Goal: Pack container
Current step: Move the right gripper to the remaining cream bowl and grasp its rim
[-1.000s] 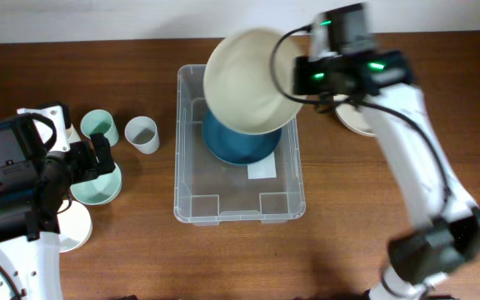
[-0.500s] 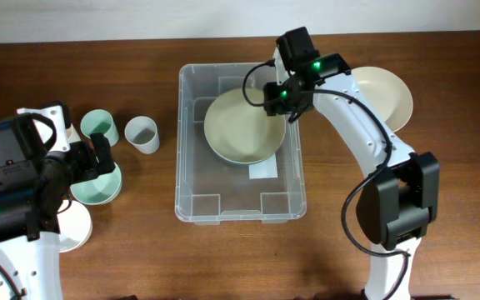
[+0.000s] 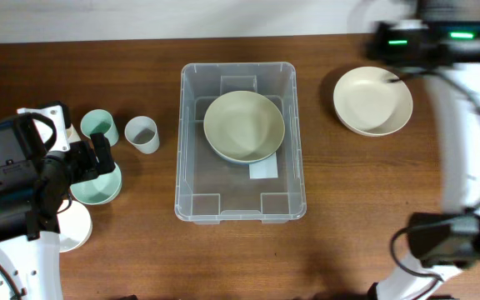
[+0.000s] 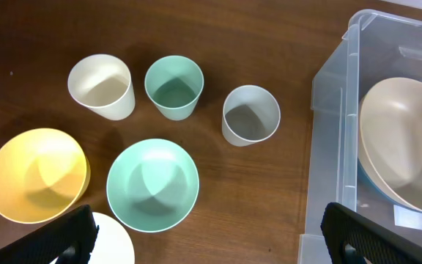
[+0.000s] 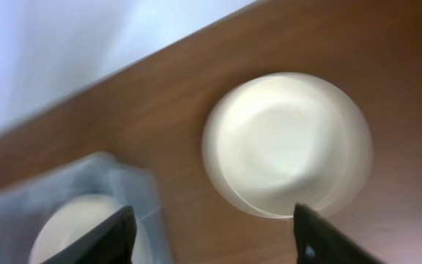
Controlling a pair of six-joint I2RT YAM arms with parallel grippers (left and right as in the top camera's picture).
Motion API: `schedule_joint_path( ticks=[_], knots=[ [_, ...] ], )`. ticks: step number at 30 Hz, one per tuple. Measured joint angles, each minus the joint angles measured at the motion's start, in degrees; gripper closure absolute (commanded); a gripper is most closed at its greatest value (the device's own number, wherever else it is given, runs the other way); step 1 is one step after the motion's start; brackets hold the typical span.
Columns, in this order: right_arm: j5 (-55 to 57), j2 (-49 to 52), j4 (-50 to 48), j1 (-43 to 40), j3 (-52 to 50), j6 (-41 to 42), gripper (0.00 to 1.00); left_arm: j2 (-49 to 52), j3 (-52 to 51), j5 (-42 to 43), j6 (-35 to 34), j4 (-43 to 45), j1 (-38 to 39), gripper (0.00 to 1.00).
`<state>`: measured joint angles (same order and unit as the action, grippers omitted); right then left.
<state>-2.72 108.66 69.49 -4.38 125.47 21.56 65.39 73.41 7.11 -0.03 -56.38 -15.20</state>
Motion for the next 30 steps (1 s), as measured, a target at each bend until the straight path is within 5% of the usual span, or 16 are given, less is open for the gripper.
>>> schedule_joint_path(
  ticks=[9,18,30],
  knots=[
    [-4.3,2.2,0.7,-21.3,-7.6,5.2,0.3,0.1,0.0,0.0,0.0,0.0,0.0,0.0],
    [-8.2,9.6,-9.6,-21.4,-19.1,2.1,0.28,0.1,0.0,0.0,0.0,0.0,0.0,0.0],
    [-10.1,19.9,-15.4,-16.3,-19.5,0.5,0.28,0.1,0.0,0.0,0.0,0.0,0.0,0.0]
  ],
)
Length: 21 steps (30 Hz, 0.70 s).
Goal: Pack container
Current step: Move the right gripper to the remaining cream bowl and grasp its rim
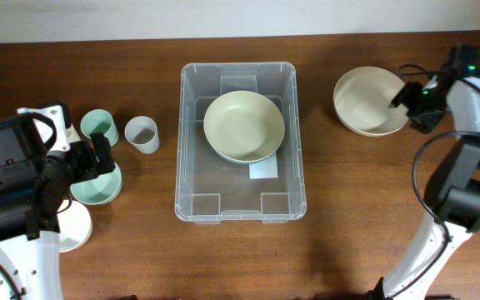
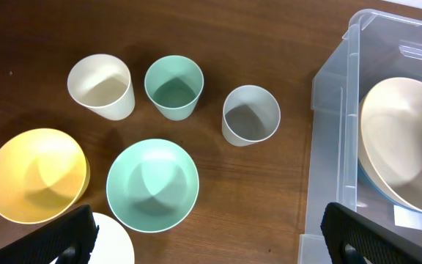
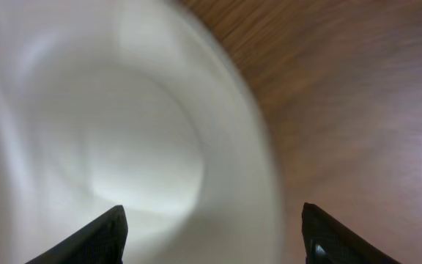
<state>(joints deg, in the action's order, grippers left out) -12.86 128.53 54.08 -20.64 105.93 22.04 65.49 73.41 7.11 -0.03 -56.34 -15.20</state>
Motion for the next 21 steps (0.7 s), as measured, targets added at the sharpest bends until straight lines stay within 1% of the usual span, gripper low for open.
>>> schedule_joint_path(
  ticks=[4,9,15,18,21],
  knots=[
    [-0.2,3.9,-1.1,2.4,-0.1,0.0,0.29,0.0,0.0,0.0,0.0,0.0,0.0,0.0],
    [0.3,4.3,-1.7,2.8,-0.1,-0.1,0.3,0.0,0.0,0.0,0.0,0.0,0.0,0.0],
    [2.1,4.4,-1.5,2.7,-0.1,-0.2,0.56,0.0,0.0,0.0,0.0,0.0,0.0,0.0],
    [2.5,4.4,-1.5,2.7,-0.1,-0.2,0.66,0.0,0.0,0.0,0.0,0.0,0.0,0.0],
    [2.7,4.5,-1.4,2.7,-0.1,-0.2,0.8,0.0,0.0,0.0,0.0,0.0,0.0,0.0]
  ],
)
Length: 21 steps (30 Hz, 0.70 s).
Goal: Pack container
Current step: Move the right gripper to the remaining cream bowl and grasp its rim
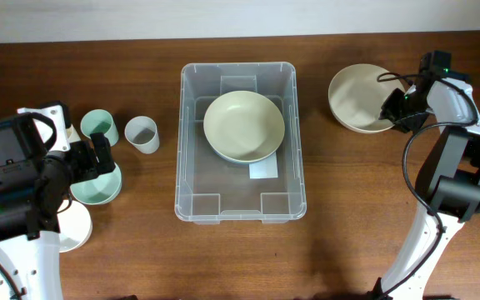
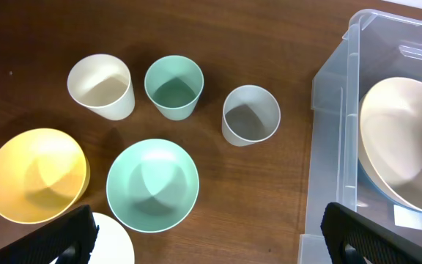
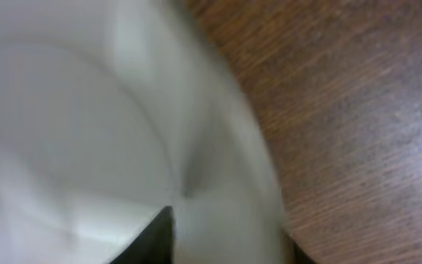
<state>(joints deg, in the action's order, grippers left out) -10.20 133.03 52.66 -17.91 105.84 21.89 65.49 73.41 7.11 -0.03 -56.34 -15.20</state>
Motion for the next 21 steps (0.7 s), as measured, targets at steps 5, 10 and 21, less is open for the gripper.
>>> schedule_joint_path(
  ticks=[5,10,21],
  knots=[
    [0.0,0.1,0.5,0.0,0.0,0.0,0.96,0.0,0.0,0.0,0.0,0.0,0.0,0.0],
    [-1.3,0.1,0.2,-0.2,0.1,0.4,0.96,0.0,0.0,0.0,0.0,0.0,0.0,0.0],
    [-4.6,0.1,-0.3,-0.4,0.1,-1.7,0.96,0.0,0.0,0.0,0.0,0.0,0.0,0.0]
  ],
)
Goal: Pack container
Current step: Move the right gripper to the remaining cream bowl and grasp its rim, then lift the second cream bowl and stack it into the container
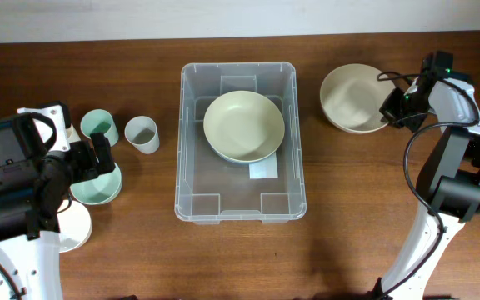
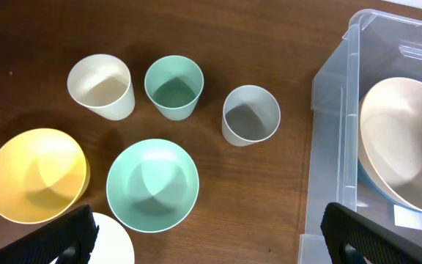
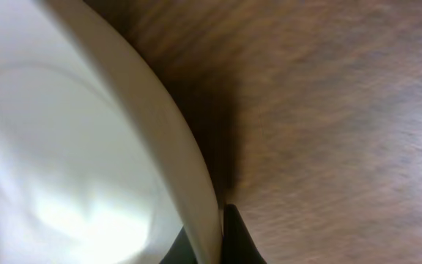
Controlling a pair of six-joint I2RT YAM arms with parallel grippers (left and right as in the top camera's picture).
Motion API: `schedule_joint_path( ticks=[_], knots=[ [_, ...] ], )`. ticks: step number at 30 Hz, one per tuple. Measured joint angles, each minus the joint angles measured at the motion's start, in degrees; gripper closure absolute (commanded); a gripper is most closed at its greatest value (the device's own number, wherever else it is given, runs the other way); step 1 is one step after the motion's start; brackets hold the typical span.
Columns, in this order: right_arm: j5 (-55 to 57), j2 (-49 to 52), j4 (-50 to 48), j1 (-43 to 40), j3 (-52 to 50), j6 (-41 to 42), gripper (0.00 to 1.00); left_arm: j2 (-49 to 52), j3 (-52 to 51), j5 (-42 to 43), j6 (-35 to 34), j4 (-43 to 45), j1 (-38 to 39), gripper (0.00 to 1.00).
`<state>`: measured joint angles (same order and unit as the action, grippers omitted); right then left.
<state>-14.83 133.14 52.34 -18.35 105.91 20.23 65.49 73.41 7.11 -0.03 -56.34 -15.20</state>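
The clear plastic container [image 1: 192, 125] stands mid-table with a beige bowl [image 1: 244, 125] inside, resting on a bluish bowl whose edge shows beneath it. To its right, a cream bowl [image 1: 352, 98] is tipped, its right rim [image 3: 189, 176] pinched in my right gripper [image 3: 215, 235], which is shut on it [image 1: 392, 107]. A dark shadow lies under that rim. My left gripper [image 2: 207, 242] hangs open over the left table, nothing between its fingers [image 2: 72, 235].
Left of the container stand a grey cup [image 2: 250, 115], a green cup [image 2: 174, 86] and a cream cup [image 2: 101, 86]. Nearer lie a mint bowl [image 2: 152, 183], a yellow bowl [image 2: 35, 174] and a white plate [image 2: 116, 246].
My right gripper's fingers have closed tight on the cream bowl's right rim. The bowl has shifted a little left and tipped up. The left arm is unchanged.
The right gripper was high over the table's far right, the cream bowl lying flat. Then it was open at the bowl's right rim, then astride that rim. Now it grips the rim and the bowl sits tilted, nearer the container. The left side stayed still.
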Motion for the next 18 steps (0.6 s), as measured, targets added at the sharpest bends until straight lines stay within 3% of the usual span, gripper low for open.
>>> schedule_joint_path(
  ticks=[11,18],
  knots=[
    [-10.4,-1.2,0.2,-1.6,-0.1,-5.7,0.96,0.0,0.0,0.0,0.0,0.0,0.0,0.0],
    [-11.3,-12.2,1.3,-2.2,-0.3,-7.0,0.96,0.0,0.0,0.0,0.0,0.0,0.0,0.0]
  ],
)
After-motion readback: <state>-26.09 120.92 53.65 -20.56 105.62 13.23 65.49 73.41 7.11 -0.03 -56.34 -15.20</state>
